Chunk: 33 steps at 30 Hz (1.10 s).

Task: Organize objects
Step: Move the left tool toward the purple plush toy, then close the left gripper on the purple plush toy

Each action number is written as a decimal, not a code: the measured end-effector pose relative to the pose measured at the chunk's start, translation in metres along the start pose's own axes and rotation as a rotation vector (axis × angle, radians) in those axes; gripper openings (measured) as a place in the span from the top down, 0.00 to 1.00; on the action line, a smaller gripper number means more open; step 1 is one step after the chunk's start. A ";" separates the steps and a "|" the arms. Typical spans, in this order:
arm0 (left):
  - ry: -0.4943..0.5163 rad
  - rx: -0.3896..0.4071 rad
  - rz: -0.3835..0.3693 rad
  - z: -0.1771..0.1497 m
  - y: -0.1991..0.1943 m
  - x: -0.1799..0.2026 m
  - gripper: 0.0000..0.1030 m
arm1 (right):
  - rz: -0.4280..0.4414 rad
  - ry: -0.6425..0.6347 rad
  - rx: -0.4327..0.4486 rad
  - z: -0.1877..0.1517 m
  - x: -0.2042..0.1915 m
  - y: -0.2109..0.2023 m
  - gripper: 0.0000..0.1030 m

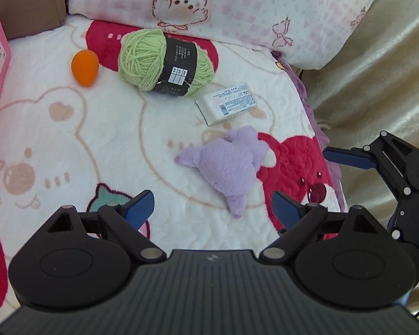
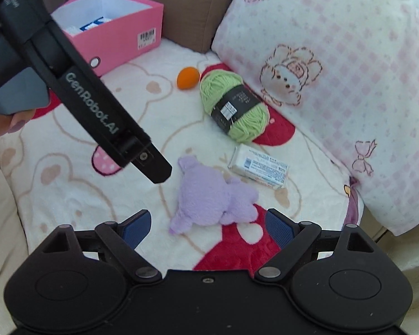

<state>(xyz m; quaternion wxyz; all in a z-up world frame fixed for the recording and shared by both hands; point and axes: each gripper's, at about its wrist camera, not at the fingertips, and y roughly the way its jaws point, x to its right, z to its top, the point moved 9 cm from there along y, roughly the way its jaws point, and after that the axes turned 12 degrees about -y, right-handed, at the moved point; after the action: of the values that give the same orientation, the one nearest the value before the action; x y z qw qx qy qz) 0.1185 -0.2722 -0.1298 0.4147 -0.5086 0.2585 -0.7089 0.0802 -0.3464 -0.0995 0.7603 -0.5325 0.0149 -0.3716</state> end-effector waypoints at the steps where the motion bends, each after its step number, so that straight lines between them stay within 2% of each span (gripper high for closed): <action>1: -0.004 0.004 -0.004 0.001 0.002 0.000 0.12 | 0.009 0.002 -0.001 0.000 0.001 0.004 0.12; 4: -0.021 0.001 -0.020 0.002 0.010 -0.002 0.13 | 0.015 -0.023 -0.012 0.000 0.001 0.019 0.12; 7: -0.032 0.012 -0.024 0.000 0.016 -0.004 0.19 | -0.021 -0.068 -0.082 -0.007 -0.005 0.041 0.12; 8: -0.039 0.016 -0.030 -0.001 0.016 -0.004 0.22 | -0.008 -0.077 -0.099 -0.010 -0.008 0.048 0.12; 10: -0.047 0.022 -0.050 -0.002 0.018 -0.004 0.22 | 0.016 -0.089 -0.110 -0.013 -0.015 0.059 0.12; 15: -0.083 0.015 -0.088 0.002 0.031 -0.006 0.32 | -0.011 -0.067 -0.078 -0.008 -0.012 0.069 0.12; 19: -0.120 -0.001 -0.105 0.000 0.045 -0.009 0.33 | -0.023 -0.018 -0.020 0.001 -0.001 0.067 0.12; 22: -0.148 0.007 -0.097 0.000 0.055 -0.015 0.36 | 0.014 0.027 -0.026 0.002 0.006 0.074 0.12; 25: -0.173 0.000 -0.100 0.000 0.064 -0.021 0.47 | 0.007 -0.001 -0.034 -0.001 0.013 0.083 0.11; 27: -0.176 -0.018 -0.115 -0.002 0.069 -0.021 0.60 | 0.036 -0.002 -0.038 -0.005 0.015 0.090 0.08; 29: -0.170 -0.016 -0.122 -0.004 0.072 -0.020 0.64 | 0.077 -0.019 -0.059 -0.007 0.012 0.098 0.08; 33: -0.160 0.003 -0.122 -0.006 0.076 -0.015 0.64 | 0.094 -0.088 -0.078 -0.007 0.005 0.107 0.07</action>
<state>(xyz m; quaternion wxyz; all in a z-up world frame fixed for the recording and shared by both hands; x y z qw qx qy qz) 0.1399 -0.2989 -0.1993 0.3909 -0.5779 0.1922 -0.6901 0.1395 -0.3382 -0.1885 0.7555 -0.5761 0.0210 -0.3111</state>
